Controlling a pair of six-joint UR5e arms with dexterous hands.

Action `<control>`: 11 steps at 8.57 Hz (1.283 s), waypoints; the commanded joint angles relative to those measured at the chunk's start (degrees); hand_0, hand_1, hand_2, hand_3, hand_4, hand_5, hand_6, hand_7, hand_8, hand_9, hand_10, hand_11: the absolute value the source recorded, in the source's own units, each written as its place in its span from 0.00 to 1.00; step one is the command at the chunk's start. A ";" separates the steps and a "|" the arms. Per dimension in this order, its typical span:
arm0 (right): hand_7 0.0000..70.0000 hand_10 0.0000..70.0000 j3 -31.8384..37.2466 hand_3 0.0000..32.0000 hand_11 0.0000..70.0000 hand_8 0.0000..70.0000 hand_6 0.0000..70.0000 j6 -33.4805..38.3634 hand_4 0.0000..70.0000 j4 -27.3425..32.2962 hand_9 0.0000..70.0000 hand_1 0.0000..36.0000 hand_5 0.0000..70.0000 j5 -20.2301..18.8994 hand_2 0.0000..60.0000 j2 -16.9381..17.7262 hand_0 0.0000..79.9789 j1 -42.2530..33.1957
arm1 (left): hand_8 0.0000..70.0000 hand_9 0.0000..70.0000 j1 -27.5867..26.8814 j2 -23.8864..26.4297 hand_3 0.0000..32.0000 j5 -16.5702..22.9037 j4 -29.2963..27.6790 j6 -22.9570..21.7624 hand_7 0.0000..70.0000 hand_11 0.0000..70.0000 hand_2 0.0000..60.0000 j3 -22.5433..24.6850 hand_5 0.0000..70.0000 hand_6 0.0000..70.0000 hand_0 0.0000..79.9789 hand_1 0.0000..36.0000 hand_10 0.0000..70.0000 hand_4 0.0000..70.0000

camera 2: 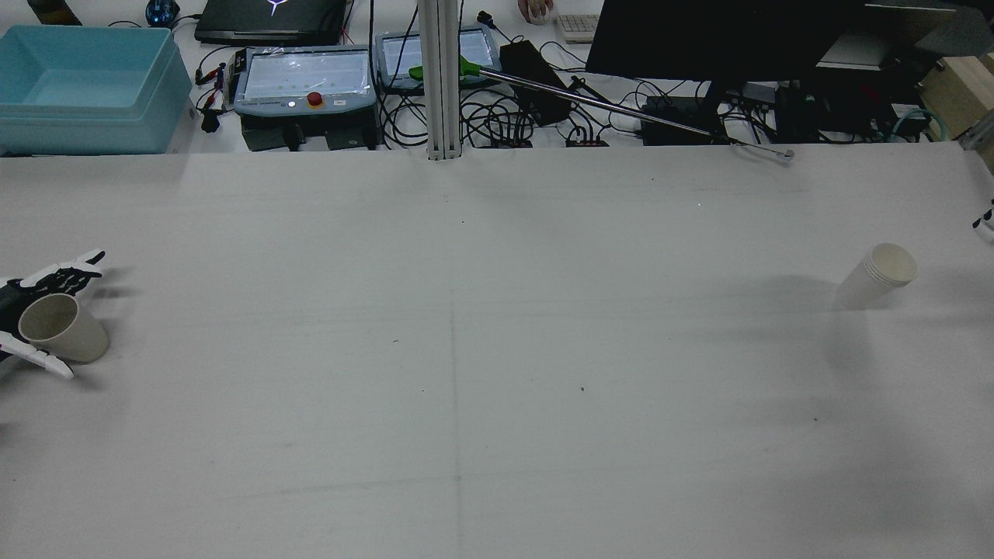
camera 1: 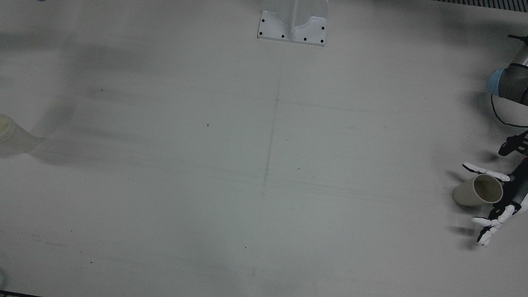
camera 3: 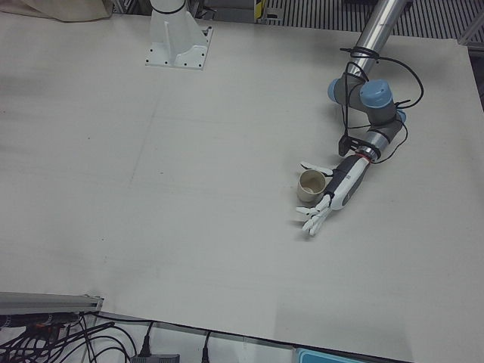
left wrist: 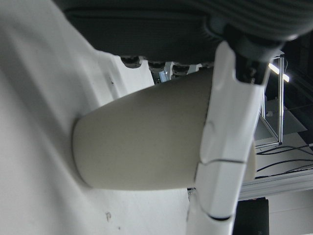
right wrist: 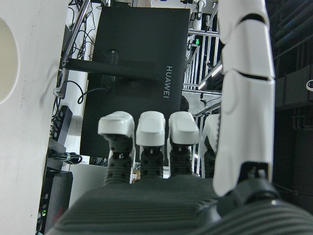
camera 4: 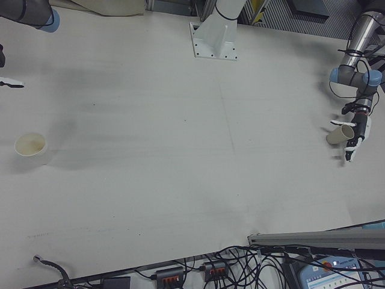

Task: Pour water
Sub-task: 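Close the left hand around the beige cup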

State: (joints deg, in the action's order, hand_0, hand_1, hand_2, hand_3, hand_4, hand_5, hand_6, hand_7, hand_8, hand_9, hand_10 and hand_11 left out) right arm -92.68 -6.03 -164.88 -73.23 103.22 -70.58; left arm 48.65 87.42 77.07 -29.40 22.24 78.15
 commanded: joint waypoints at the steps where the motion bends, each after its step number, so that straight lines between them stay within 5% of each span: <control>1: 1.00 0.77 -0.05 0.00 1.00 1.00 1.00 0.05 0.88 0.00 1.00 0.39 1.00 0.01 0.16 0.05 0.86 0.00 | 0.04 0.02 -0.04 -0.06 0.00 0.01 -0.30 -1.66 0.13 0.04 0.00 0.25 0.67 0.06 0.98 0.63 0.01 0.39; 2: 1.00 0.76 -0.05 0.00 1.00 1.00 1.00 0.05 0.88 0.00 1.00 0.39 1.00 0.01 0.14 0.05 0.86 -0.17 | 0.08 0.07 -0.04 0.03 0.00 0.01 -0.04 -2.37 0.17 0.09 0.00 0.25 1.00 0.12 1.00 0.59 0.04 1.00; 3: 1.00 0.75 -0.05 0.00 1.00 1.00 1.00 0.05 0.87 0.00 1.00 0.39 1.00 0.01 0.13 0.05 0.86 -0.26 | 0.10 0.09 -0.04 -0.06 0.00 0.01 0.31 -2.90 0.21 0.10 0.00 0.25 1.00 0.18 1.00 0.55 0.06 1.00; 5: 1.00 0.75 -0.22 0.00 1.00 1.00 1.00 0.05 0.86 0.00 1.00 0.39 1.00 0.01 0.13 0.05 0.86 -0.61 | 0.14 0.14 -0.04 0.03 0.00 -0.08 1.10 -4.47 0.26 0.14 0.00 0.52 1.00 0.24 1.00 0.68 0.08 1.00; 6: 1.00 0.75 -0.57 0.00 1.00 1.00 1.00 0.05 0.86 0.00 1.00 0.39 1.00 0.01 0.13 -0.04 0.86 -1.31 | 0.17 0.17 -0.04 -0.06 0.00 -0.08 2.23 -5.96 0.29 0.19 0.69 1.39 1.00 0.28 1.00 1.00 0.10 1.00; 7: 1.00 0.74 -1.27 0.00 1.00 1.00 1.00 -0.03 0.86 0.09 1.00 0.39 1.00 -0.07 0.12 -0.13 0.86 -1.67 | 0.17 0.18 0.04 -0.06 0.00 -0.17 3.29 -7.80 0.31 0.20 1.00 2.27 1.00 0.29 1.00 1.00 0.11 1.00; 9: 1.00 0.69 2.47 0.00 0.98 0.95 1.00 -0.82 0.82 3.49 1.00 0.37 1.00 -0.08 0.07 -0.83 0.83 0.16 | 0.17 0.18 0.22 -0.67 0.00 -0.17 6.53 -10.19 0.33 0.20 1.00 6.03 1.00 0.29 1.00 1.00 0.11 1.00; 10: 0.93 0.55 11.90 0.00 0.79 0.84 0.91 -0.91 0.77 10.74 1.00 0.35 1.00 0.27 0.00 -2.31 0.81 3.66 | 0.16 0.18 0.13 -0.67 0.00 -0.17 8.12 -10.72 0.34 0.20 1.00 7.62 1.00 0.28 1.00 1.00 0.11 1.00; 11: 0.93 0.55 22.61 0.00 0.79 0.84 0.91 -0.83 0.77 18.29 1.00 0.35 1.00 0.62 0.00 -4.93 0.81 4.47 | 0.16 0.18 0.05 -0.67 0.00 -0.17 9.61 -11.33 0.34 0.21 1.00 8.59 1.00 0.28 1.00 1.00 0.11 1.00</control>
State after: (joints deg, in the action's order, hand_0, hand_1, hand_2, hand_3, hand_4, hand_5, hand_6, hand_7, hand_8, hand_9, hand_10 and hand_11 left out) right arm -88.17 -6.66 -159.97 -73.18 102.00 -69.72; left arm 48.78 86.90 76.91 -23.27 12.51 83.65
